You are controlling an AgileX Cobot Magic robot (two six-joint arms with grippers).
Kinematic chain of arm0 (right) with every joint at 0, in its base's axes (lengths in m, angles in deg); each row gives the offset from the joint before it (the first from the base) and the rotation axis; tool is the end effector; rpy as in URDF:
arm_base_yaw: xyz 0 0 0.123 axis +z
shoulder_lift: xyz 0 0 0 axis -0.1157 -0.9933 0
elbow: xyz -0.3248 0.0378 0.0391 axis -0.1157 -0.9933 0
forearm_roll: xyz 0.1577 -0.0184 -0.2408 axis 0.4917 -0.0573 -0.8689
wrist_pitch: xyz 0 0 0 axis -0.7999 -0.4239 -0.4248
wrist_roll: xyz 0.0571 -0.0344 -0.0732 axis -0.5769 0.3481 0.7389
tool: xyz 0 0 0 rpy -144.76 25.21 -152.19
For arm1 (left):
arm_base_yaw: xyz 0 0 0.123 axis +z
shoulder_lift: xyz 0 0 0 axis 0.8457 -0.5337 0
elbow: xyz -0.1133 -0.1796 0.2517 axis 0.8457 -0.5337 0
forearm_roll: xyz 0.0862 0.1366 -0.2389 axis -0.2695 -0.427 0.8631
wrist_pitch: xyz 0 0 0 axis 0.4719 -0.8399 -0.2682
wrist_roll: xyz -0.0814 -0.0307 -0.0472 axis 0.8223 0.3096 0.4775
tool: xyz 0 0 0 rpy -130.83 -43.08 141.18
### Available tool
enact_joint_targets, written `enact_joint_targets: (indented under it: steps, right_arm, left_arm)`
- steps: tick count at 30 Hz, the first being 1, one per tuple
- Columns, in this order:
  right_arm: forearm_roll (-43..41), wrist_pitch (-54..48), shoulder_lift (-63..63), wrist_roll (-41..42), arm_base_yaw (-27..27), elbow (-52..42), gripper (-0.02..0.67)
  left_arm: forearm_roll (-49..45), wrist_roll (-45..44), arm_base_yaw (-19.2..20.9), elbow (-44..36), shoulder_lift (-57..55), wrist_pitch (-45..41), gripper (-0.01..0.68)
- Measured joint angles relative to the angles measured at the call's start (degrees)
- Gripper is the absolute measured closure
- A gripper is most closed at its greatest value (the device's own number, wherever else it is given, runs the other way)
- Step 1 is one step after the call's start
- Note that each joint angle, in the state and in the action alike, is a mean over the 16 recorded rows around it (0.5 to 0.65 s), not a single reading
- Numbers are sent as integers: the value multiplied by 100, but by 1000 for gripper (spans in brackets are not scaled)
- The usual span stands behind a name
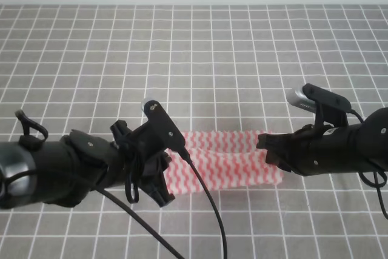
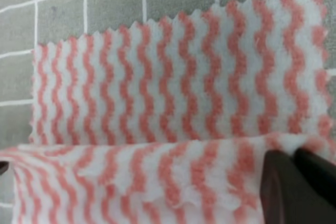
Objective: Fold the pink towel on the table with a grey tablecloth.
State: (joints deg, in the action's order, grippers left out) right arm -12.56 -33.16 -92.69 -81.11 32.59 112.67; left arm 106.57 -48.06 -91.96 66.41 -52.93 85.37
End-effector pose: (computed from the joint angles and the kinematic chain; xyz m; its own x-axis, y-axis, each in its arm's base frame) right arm 0.3054 0.1682 0.2009 -0.8725 0.2323 -0.4299 -0.0116 0.8697 0.4935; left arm 0.2912 -0.2007 0.1777 -0.2280 0.7654 -0.6018 0.7989 0.5004 0.3338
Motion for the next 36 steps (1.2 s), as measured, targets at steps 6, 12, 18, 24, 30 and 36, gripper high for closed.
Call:
enact_joint_targets:
  steps: [6, 12, 18, 24, 30, 36]
  right_arm:
    - [47, 51, -64, 6, -25, -1, 664]
    - [65, 102, -77, 12, -41, -1, 664]
    - [66, 151, -89, 18, -41, -1, 664]
    - [68, 210, -103, 17, -41, 0, 664]
    - [67, 239, -121, 20, -41, 45, 664]
    - [60, 221, -179, 25, -42, 141, 664]
  left_arm:
    - [1, -24, 2, 5, -47, 85, 675]
    - [3, -45, 4, 65, -87, 138, 675]
    - [-2, -69, 2, 171, -85, 171, 675]
    - [-6, -96, 0, 267, -65, 214, 675]
    - [6, -117, 1, 301, -60, 296, 675]
    - [20, -120, 5, 305, -73, 375, 675]
